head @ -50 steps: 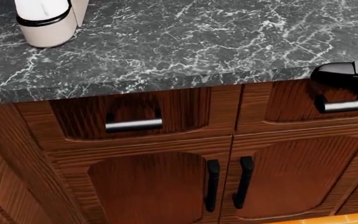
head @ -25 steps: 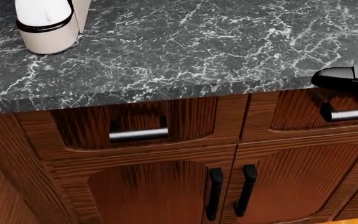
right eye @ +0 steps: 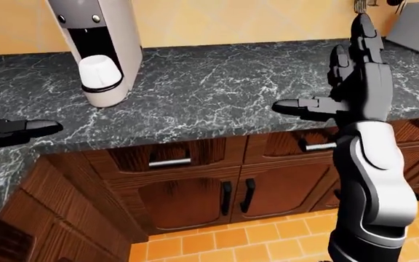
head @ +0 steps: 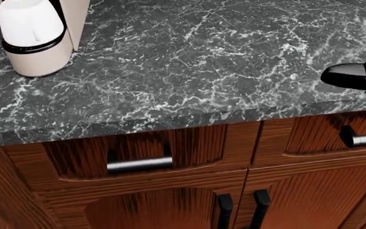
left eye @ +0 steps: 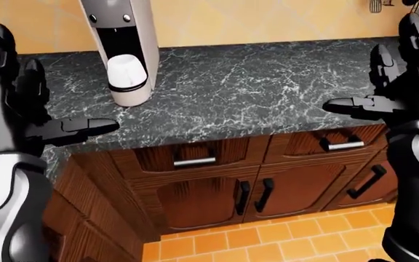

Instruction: Pick the mug from under the coffee machine dispenser and place it on the counter.

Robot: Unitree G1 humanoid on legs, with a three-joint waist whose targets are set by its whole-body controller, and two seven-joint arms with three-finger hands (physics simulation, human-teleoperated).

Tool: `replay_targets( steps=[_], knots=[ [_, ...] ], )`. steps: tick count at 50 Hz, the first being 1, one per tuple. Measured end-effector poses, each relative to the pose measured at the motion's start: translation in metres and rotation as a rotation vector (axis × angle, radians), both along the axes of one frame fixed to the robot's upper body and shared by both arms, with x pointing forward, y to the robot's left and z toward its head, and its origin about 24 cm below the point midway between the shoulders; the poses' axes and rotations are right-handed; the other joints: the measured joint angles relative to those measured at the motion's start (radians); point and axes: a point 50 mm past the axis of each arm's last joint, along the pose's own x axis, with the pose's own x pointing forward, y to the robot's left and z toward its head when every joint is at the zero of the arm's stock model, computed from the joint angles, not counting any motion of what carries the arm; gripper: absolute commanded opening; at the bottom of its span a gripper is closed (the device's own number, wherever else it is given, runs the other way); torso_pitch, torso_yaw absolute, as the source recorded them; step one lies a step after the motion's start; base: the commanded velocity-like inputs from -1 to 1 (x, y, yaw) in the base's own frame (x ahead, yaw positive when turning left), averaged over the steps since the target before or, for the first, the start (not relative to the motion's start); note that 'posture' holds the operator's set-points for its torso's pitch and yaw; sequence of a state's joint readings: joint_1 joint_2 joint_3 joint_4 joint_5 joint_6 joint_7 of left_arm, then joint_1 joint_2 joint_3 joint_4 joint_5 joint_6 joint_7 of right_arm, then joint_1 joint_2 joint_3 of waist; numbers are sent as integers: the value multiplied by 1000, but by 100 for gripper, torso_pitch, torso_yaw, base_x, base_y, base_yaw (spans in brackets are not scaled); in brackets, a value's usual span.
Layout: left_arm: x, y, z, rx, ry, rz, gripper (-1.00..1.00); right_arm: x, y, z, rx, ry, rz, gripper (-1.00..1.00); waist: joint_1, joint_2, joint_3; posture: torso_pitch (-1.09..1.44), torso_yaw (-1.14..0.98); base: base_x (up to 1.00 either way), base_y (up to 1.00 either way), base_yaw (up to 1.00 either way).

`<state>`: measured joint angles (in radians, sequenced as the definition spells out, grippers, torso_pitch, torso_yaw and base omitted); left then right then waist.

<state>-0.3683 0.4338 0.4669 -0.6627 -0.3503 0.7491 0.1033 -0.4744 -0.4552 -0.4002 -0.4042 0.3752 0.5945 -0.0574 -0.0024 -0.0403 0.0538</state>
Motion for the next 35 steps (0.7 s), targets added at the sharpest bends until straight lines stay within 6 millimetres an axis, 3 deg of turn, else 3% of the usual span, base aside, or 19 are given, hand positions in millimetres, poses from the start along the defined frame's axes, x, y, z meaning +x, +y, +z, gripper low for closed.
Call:
replay_targets(
  steps=[3, 7, 9, 10, 12, 15, 23, 25, 27, 29, 33, 35],
  knots=[
    [1, 1, -1, -3, 11, 0, 100, 2, -1, -2, 3, 21, -6, 100, -4, 15, -3, 0, 0, 22, 1, 0],
    [-2, 2, 5, 5, -19, 12, 100, 0, 1, 4, -6, -8, 1, 100, -7, 64, 3, 0, 0, 21, 1, 0],
    [-3, 1, 6, 9, -29, 11, 100, -1, 1, 5, -9, -17, 2, 100, -12, 102, -4, 0, 0, 22, 0, 0],
    [-3, 2, 7, 11, -32, 16, 100, 0, 2, 5, -6, -20, 8, 100, -7, 108, -9, 0, 0, 21, 1, 0],
    [-3, 6, 3, -2, -14, 32, 100, 2, 7, -1, -3, 5, 29, 100, 6, 99, 1, 0, 0, 22, 0, 0],
    [-1, 9, -1, -13, 13, 48, 100, 5, 8, -6, -2, 36, 45, 100, 13, 92, -6, 0, 0, 21, 1, 0],
    [-4, 6, 7, 1, -31, 34, 100, 0, 5, 6, -17, -26, 25, 100, 18, -7, -14, 0, 0, 22, 1, 0],
    [-1, 2, 2, -4, -9, 13, 100, 0, 1, 2, -7, -11, 9, 100, 3, 6, -1, 0, 0, 22, 1, 0],
    [0, 1, 0, -5, 9, -3, 100, 2, -2, -3, 3, 19, -5, 100, -5, 2, -2, 0, 0, 21, 1, 0],
    [0, 2, 1, -6, 8, 1, 100, 2, -2, -3, 2, 24, -7, 100, -5, 15, -5, 0, 0, 21, 1, 0],
    [-3, 3, 6, 2, -24, 17, 100, -1, 1, 4, -11, -12, 2, 100, -8, 62, -1, 0, 0, 18, 1, 0],
    [-4, 3, 8, 7, -35, 17, 100, -1, 1, 6, -14, -22, 1, 100, -10, 98, -11, 0, 0, 8, 1, 0]
  ],
)
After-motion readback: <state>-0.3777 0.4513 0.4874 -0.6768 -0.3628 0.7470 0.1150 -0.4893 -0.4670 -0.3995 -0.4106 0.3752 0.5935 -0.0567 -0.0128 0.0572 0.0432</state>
